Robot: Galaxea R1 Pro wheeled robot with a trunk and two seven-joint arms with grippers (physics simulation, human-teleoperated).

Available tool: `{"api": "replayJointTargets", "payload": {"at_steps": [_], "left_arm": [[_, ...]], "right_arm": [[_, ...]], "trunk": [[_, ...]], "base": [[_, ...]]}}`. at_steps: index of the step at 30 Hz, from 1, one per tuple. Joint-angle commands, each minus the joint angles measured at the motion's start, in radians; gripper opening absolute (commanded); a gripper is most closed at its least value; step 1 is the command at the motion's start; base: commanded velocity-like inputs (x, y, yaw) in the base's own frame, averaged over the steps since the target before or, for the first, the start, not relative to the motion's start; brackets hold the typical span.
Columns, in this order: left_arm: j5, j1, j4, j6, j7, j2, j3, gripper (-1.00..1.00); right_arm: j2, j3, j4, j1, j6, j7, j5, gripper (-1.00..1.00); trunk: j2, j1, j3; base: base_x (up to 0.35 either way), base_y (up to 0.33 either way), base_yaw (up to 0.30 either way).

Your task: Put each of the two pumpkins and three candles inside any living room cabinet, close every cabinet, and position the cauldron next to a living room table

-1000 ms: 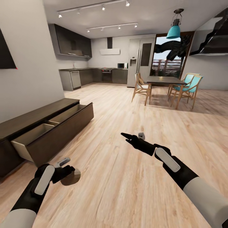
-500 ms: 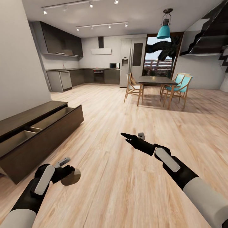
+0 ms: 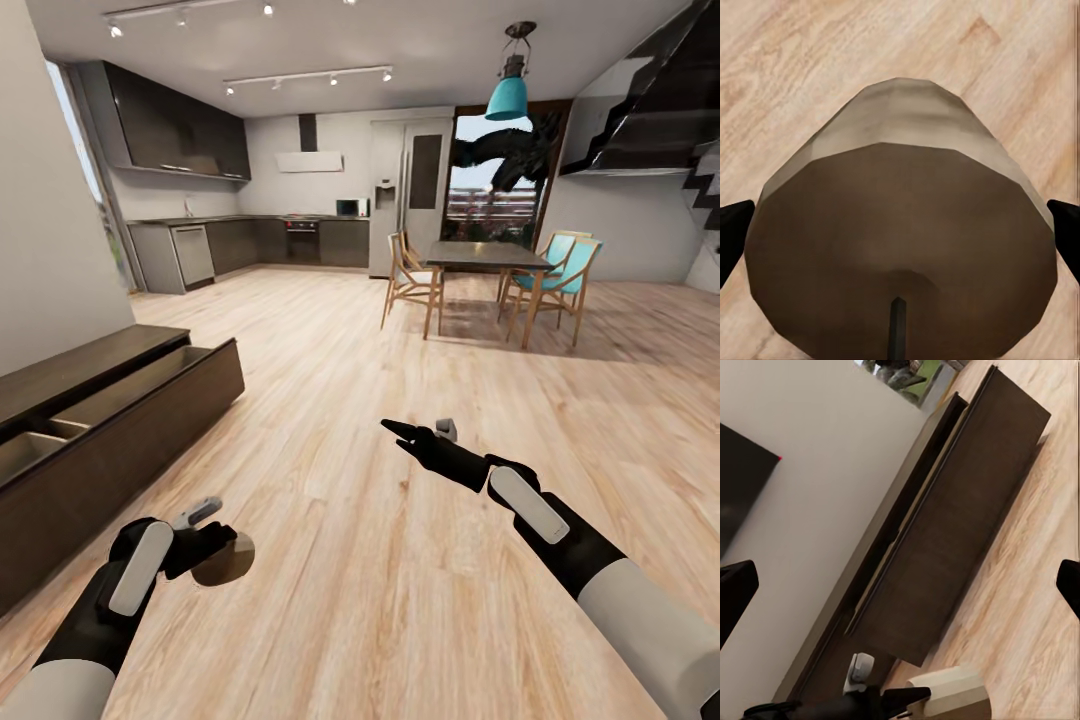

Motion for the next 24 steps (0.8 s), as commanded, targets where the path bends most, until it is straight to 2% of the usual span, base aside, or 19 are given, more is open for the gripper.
{"api": "replayJointTargets", "payload": {"at_steps": [1, 24], "left_arm": [[0.011, -0.001, -0.001, 0.002, 0.010, 0.000, 0.000, -1.00], [0.011, -0.001, -0.001, 0.001, 0.010, 0.000, 0.000, -1.00]], "right_arm": [[-0.001, 0.002, 0.000, -0.001, 0.001, 0.001, -0.006, 1.00], [0.001, 0.001, 0.000, -0.001, 0.001, 0.001, -0.006, 1.00]], "trunk": [[0.000, 0.000, -0.001], [0.000, 0.000, -0.001]], "base": [[0.282, -0.166, -0.012], [0.290, -0.146, -0.001]]}}
